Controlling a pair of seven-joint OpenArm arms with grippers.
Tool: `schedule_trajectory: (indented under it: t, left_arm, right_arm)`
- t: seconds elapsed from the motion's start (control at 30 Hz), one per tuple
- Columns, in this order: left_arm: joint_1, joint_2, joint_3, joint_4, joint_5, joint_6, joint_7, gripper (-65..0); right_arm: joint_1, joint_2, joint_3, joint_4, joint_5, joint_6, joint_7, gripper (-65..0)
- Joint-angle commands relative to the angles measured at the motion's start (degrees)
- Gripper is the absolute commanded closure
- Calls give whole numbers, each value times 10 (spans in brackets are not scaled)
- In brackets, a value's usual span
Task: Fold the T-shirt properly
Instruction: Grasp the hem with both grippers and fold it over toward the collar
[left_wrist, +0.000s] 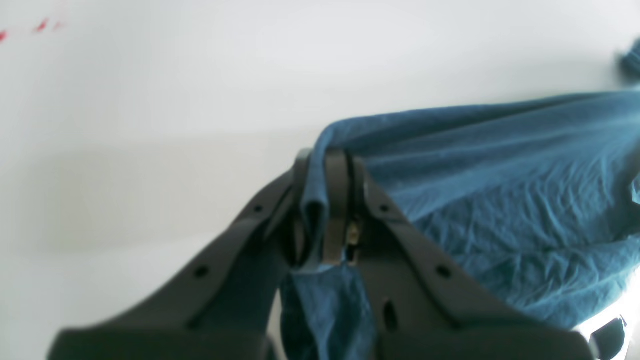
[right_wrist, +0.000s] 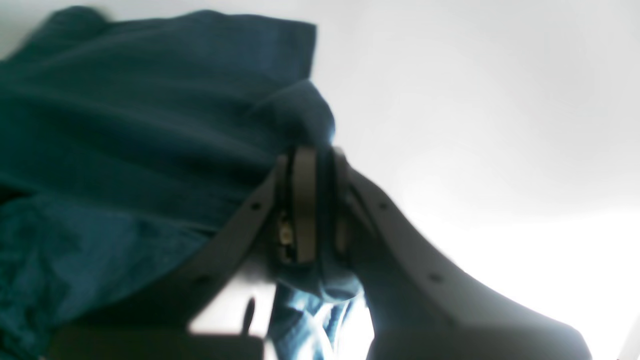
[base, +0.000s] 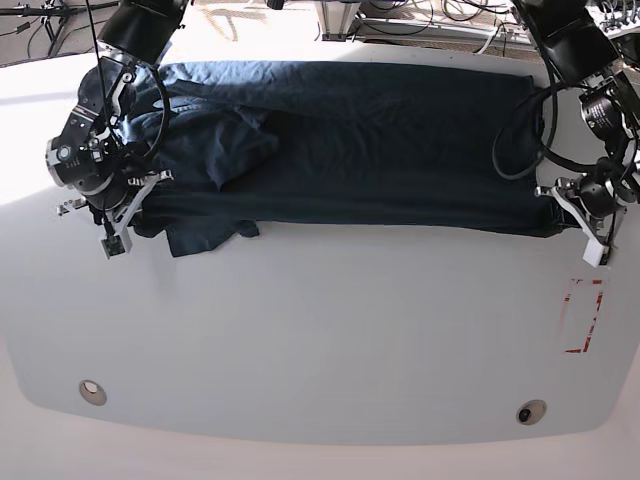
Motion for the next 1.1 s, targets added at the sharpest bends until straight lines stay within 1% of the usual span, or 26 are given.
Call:
schedule_trajectory:
  t: [0.0,0.07,0.33,0.4,0.57,0.73,0.83,0.97,1.07]
  left_arm:
    - [0,-16,-14,21,-23,1,3,-11]
    - [9,-28,-22,28,-33,1,9,-11]
    - [49,-35,-29,45,-75,1,10,-13]
    - [61,-44,-29,51,-80,1,10,-14]
    - [88,-52,-29,63,-81,1,10,-15]
    - [117,-54,-29,63,-80,1,10,-15]
    - [129,-56,-29,61,-75,1,10,-17]
    - [144,-71,-26,63,-78,1,10,-17]
    - [157,-73,-26,63,-79,1,10,-18]
  right_arm:
    - [-11,9,3,38,1,-1,-5,0]
    - [-22,9,3,49,1,-1,-11,0]
    - [-67,8,3,82,1,-1,-24,-2]
    - [-79,4,3,87,2,-1,-27,-2]
    - [-108,-14,19,98,21,-1,-28,-5]
    - [-138,-15,39,97,55,-1,-28,-6]
    - [-153,-15,39,99,68,-1,-28,-6]
    - [-164,-15,39,100,72,-1,-28,-6]
    - [-175,-15,39,99,74,-1,-28,-6]
